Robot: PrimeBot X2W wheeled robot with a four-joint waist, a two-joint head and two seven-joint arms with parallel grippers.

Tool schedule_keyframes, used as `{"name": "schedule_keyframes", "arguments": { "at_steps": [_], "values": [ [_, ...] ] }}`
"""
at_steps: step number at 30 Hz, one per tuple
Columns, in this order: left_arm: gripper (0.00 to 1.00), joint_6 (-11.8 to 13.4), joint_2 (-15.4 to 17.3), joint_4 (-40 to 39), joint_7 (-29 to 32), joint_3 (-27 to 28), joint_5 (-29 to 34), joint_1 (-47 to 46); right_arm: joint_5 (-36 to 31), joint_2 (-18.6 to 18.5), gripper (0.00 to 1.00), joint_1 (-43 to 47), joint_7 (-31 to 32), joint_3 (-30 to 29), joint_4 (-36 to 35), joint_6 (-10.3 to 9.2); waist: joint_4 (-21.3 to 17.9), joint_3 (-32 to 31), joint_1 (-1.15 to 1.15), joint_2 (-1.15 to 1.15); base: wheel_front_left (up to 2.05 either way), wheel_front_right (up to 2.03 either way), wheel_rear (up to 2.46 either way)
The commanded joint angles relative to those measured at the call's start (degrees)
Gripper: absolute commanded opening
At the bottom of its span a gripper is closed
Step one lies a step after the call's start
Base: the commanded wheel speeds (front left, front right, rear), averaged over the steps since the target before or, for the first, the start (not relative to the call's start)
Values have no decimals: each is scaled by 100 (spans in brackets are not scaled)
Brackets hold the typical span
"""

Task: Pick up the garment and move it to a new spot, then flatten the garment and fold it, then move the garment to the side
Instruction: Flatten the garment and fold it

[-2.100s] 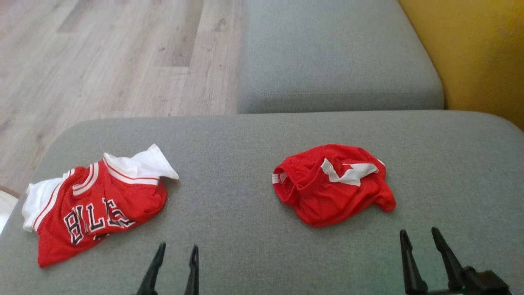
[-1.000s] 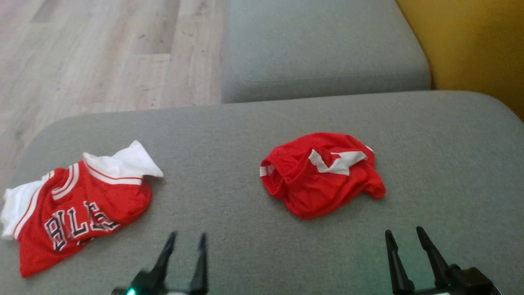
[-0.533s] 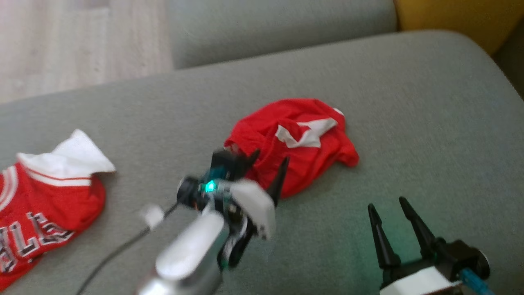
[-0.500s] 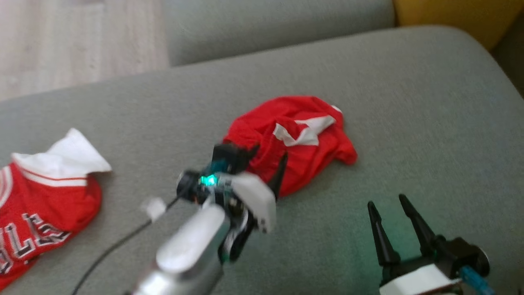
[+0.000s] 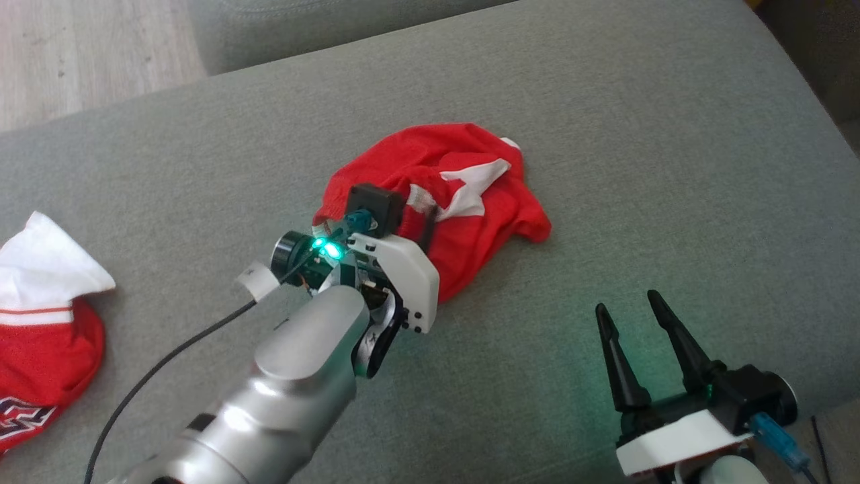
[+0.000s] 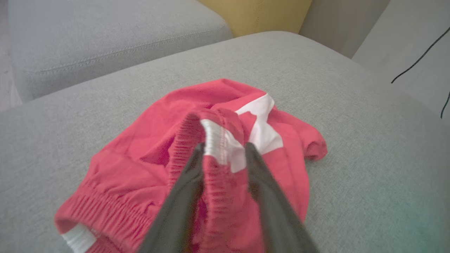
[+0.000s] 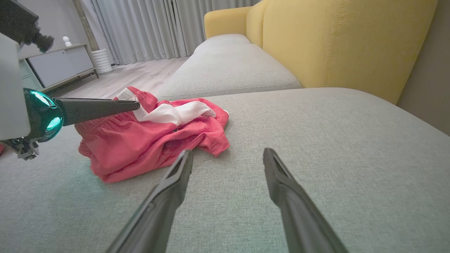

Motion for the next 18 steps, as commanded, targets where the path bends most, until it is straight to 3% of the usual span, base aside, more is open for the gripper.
{"name": "schedule_keyframes", "arguments": {
  "at_steps": [1,9,18],
  "values": [
    [0,0,18,-108,-166,79,-48,-382,-4,-102,100,-202,-63,149,-147,-4,-36,-29,-1,0,0,0,0],
    [0,-363,18,-386,-484,-229,-653,-931,116,-59,100,-272,-63,192,-182,-4,-285,-134,-1,0,0,0,0],
    [0,-766,18,-924,-488,-175,-1653,-2496,266,-63,100,-418,-63,389,-211,-4,-492,-53,-1,0,0,0,0]
  ]
}}
